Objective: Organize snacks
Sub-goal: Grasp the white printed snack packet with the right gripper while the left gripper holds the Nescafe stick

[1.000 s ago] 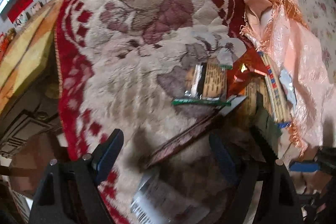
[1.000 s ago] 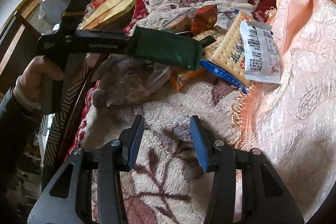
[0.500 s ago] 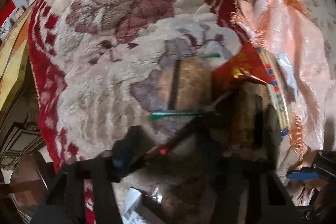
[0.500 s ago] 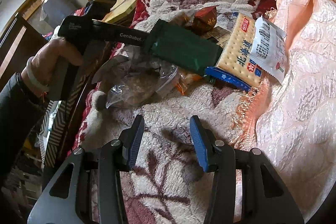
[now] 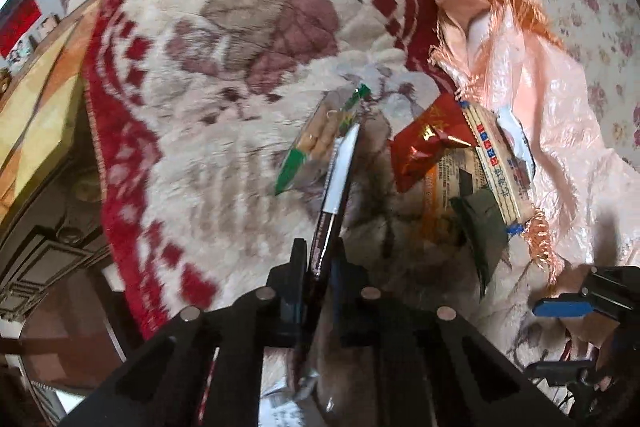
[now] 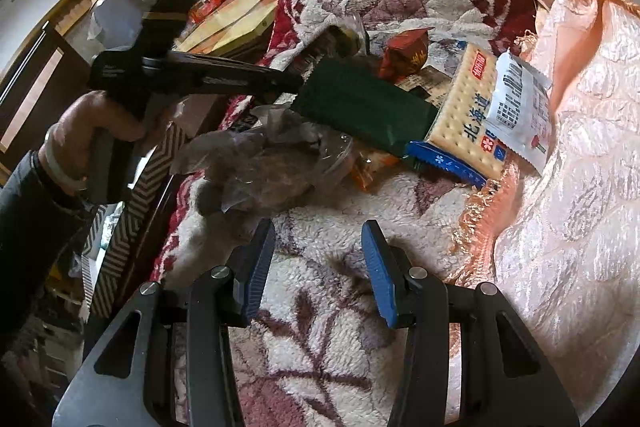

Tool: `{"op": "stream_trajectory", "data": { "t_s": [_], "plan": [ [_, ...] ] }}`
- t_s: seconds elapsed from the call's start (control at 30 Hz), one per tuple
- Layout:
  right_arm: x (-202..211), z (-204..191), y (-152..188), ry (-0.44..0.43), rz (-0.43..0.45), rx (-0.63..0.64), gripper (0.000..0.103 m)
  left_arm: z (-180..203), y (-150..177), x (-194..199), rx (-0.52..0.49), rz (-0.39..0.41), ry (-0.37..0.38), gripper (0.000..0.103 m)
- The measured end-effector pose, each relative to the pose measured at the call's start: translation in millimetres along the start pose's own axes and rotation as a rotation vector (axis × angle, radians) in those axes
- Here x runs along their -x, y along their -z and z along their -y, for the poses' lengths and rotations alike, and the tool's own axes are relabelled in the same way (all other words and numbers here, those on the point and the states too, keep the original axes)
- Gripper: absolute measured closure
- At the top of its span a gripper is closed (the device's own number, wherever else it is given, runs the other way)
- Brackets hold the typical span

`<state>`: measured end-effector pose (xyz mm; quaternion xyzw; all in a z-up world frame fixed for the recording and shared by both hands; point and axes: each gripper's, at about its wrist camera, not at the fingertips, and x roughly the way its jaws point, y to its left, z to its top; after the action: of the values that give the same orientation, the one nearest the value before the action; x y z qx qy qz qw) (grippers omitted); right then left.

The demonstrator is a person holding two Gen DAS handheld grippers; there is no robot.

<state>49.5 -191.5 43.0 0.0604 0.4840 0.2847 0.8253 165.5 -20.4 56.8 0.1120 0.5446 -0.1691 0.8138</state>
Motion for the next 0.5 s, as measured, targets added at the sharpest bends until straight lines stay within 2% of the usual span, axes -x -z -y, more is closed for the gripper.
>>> {"op": "stream_trajectory", "data": {
  "t_s": [0.3,0.5],
  "plan": [
    [3,-24,0,-0.007,0.011,0.090,0.058,-21,34,52,0.139,0.095,0.015,0.093],
    [5,-44,-1,-0.040,0.014,0.102,0.058,-24,66,86,0.221,0.154,-0.022,0.093]
  ]
}}
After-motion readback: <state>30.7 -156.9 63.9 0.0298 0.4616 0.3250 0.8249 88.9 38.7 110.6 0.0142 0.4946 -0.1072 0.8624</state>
